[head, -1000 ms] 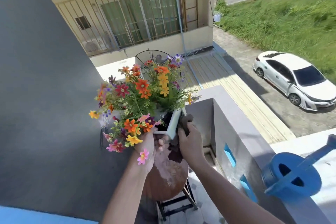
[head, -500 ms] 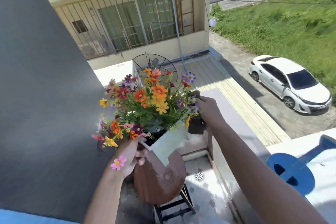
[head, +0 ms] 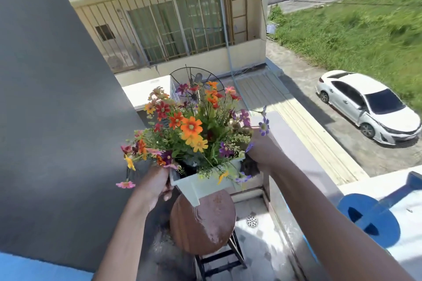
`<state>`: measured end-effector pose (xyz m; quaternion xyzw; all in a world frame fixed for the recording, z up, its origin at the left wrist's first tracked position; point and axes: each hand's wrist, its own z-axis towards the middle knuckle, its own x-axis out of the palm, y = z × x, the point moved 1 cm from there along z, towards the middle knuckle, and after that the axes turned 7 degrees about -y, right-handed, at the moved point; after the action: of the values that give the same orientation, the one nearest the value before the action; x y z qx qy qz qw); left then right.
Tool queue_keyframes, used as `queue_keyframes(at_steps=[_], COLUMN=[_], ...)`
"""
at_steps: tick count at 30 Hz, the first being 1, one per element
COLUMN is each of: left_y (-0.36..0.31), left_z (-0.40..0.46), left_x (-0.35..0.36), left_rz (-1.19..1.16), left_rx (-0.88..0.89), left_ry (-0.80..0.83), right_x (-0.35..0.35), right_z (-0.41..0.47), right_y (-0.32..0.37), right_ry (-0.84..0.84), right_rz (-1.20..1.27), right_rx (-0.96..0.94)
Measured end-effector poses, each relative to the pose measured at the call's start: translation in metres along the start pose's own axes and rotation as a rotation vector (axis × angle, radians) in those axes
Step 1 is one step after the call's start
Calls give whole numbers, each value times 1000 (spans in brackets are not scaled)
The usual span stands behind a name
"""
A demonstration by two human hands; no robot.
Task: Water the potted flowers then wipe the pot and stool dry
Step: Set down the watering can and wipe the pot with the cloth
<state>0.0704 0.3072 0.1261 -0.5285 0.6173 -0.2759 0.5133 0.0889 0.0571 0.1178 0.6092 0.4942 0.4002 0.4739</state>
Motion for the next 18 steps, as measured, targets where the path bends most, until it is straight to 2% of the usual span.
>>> queue_keyframes(at_steps=[4,6,8,10,11,12,15,18], left_y=[7,16,28,39,40,38,20,9], left_z=[5,10,14,11,6,-1,-24,-27], left_x=[10,15,16,18,25,35,66,82], left_rz=[-56,-80,98,402,503,491,151,56], left_rx=[-4,-20,49,70,121,125,-7,-27], left_ry=[-51,-129,-272,-301,-262,-169,69,131], right_x=[13,17,20,23,25,27,39,52], right_z=[5,1,-1,-1,0,1,-3,-17], right_y=[-19,-23,-28,-29,-30,-30,-33,-30], right_ry=[-126,-186,-268,-340,-376,-400,-441,-426], right_rz=[190,300,383,432,448,457,439,419], right_rx=[-1,25,36,34,38,44,44,-26])
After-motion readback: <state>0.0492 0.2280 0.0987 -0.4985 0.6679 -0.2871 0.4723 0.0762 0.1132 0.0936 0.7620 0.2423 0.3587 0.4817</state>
